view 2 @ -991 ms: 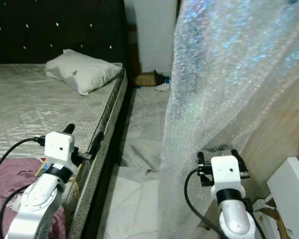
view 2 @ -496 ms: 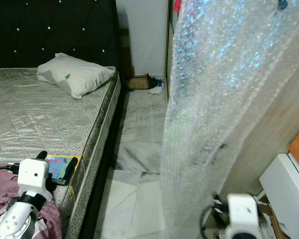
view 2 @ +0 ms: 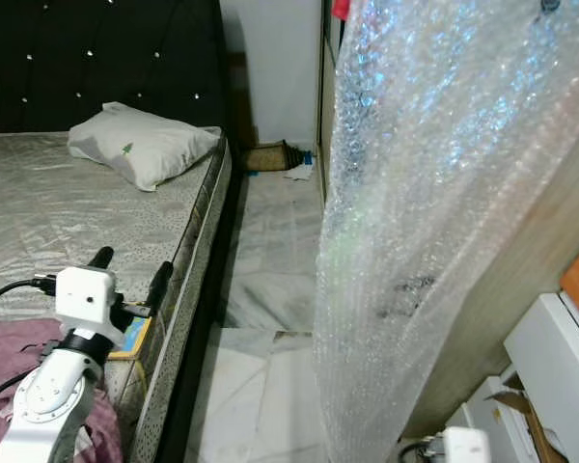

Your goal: Clean up the room

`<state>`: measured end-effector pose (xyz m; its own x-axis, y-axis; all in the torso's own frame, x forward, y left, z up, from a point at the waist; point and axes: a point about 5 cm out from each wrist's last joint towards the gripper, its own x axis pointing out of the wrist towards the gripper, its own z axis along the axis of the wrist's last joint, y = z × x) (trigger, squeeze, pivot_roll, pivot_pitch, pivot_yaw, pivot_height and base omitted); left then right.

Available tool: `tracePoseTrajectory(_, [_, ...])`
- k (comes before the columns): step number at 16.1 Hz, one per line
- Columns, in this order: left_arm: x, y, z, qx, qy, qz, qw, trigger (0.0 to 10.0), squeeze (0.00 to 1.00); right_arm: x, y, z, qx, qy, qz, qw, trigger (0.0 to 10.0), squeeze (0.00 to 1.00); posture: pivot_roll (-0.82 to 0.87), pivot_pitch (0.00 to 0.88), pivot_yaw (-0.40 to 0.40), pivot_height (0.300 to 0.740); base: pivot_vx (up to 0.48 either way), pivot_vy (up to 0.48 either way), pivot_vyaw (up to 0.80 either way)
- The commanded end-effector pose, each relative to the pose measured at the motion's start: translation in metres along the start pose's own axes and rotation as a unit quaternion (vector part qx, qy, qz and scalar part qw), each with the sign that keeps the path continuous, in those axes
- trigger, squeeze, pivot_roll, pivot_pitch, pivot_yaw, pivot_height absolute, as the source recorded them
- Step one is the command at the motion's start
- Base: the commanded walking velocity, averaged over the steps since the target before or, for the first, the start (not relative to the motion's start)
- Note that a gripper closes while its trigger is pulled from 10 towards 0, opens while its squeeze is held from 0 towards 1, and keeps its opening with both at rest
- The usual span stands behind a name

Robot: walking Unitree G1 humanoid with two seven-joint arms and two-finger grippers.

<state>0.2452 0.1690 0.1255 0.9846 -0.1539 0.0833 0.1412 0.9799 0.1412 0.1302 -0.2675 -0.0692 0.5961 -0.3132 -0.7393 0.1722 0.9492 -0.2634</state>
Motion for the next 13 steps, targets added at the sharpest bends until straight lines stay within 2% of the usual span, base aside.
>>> tracePoseTrajectory(1, [0.003,0.001,0.005,0.002,-0.007,0.003,1.0,10.0,0.0,0.001,0.0,-0.016,-0.016,0.036,0.011,0.999,10.0,0.0,-0.08,0.0,0.027,0.74,0.0,0.0,0.0])
tracePoseTrajectory(2, [0.005,-0.001,0.007,0.0,-0.012,0.002,1.0,10.0,0.0,0.003,0.001,-0.022,-0.038,0.057,0.016,0.998,10.0,0.0,-0.08,0.0,0.026,0.74,0.0,0.0,0.0])
tracePoseTrajectory(3, [0.007,-0.003,0.008,-0.002,-0.013,0.001,1.0,10.0,0.0,0.004,0.001,-0.025,-0.075,0.072,0.02,0.994,10.0,0.0,-0.08,0.0,0.026,0.74,0.0,0.0,0.54])
tracePoseTrajectory(4, [0.008,-0.004,0.008,-0.003,-0.014,-0.001,1.0,10.0,0.0,0.005,0.001,-0.027,-0.09,0.084,0.016,0.992,10.0,0.0,-0.06,0.0,0.026,0.74,0.0,0.0,0.8])
tracePoseTrajectory(8, [0.01,-0.006,0.011,-0.007,-0.016,-0.003,1.0,10.0,0.0,0.014,0.006,-0.008,-0.106,0.069,0.02,0.992,10.0,0.0,-0.05,0.0,0.024,0.74,0.0,0.0,0.8])
tracePoseTrajectory(10, [0.011,-0.006,0.012,-0.002,-0.017,-0.001,1.0,10.0,0.0,0.011,0.001,-0.014,-0.116,0.064,0.028,0.991,10.0,0.0,-0.05,0.0,0.025,0.74,0.0,0.0,0.8])
tracePoseTrajectory(12, [0.015,-0.008,0.014,-0.004,-0.02,-0.003,1.0,10.0,0.0,0.016,0.01,0.0,-0.142,0.055,0.046,0.987,10.0,0.0,-0.04,0.0,0.027,0.74,0.0,0.0,0.8])
tracePoseTrajectory(13, [0.016,-0.009,0.014,-0.004,-0.021,-0.004,1.0,10.0,0.0,0.016,0.011,0.001,-0.153,0.056,0.049,0.985,10.0,0.0,-0.05,0.0,0.03,0.74,0.0,0.0,0.8])
